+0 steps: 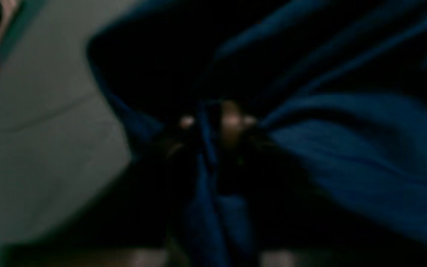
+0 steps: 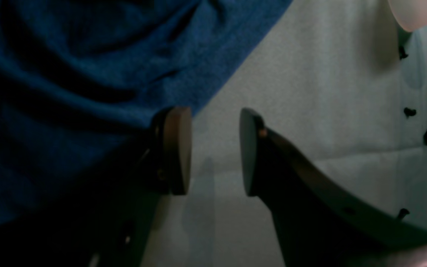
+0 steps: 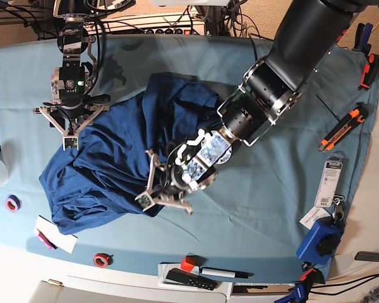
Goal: Layout the t-shirt on the table in an organized manner, then fold the t-shirt properly
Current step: 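Grasp the shirt's middle with the left gripper and drag it across the table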
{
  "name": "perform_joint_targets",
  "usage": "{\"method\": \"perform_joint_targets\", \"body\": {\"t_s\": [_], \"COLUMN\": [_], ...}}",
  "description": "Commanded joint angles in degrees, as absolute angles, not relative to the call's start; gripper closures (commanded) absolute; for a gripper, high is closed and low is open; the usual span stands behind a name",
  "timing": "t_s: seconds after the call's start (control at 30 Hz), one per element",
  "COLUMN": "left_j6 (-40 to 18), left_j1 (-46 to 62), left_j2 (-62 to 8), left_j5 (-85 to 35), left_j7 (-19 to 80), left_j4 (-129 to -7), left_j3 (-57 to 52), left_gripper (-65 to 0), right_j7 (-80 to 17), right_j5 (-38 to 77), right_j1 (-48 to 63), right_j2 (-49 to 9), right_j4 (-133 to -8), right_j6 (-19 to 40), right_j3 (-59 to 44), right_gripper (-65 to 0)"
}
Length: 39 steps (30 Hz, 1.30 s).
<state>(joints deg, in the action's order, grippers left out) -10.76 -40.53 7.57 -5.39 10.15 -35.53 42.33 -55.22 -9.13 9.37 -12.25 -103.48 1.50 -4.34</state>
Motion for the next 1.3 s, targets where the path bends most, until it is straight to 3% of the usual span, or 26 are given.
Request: {"method": "perform_joint_targets", "body": {"t_s": [0.0,0.2,0.47,0.93,1.27], "left_j6": [-9.5,1.4,10.8,10.6,15.6], "left_j1": [-42.5,-45.1,-51.0,-50.8,-50.7], "left_j2": [9.0,8.8,4.0,-2.9,-6.7], "left_j5": [-4.8,-1.5,-1.5,-1.9,-6.5], "left_j7": [8.6,8.6,9.1,9.1,9.4], "left_j4": [-36.3,-36.6,-36.6,-36.6,-36.5], "left_j3": [42.2,42.1,41.0,32.4,29.4], "left_gripper": [0.0,0.0,0.0,0.0,0.0], "right_j7": [-54.0,-53.9,-53.9,-51.5,-50.4], "right_j5": [-9.9,-9.9,-9.9,-11.8,-12.1], "right_j1": [8.7,8.7,8.7,8.5,7.4], "right_j2": [-12.9,-12.9,-12.9,-12.9,-13.0], "right_j4": [-104.4,-104.4,-104.4,-104.4,-104.4], "right_j6": [1.3,1.3,1.2,1.2,1.0], "right_j3": [-4.5,-4.5,-4.5,-4.5,-4.6], "right_gripper": [-21.9,-21.9,-21.9,-21.9,-21.9]}}
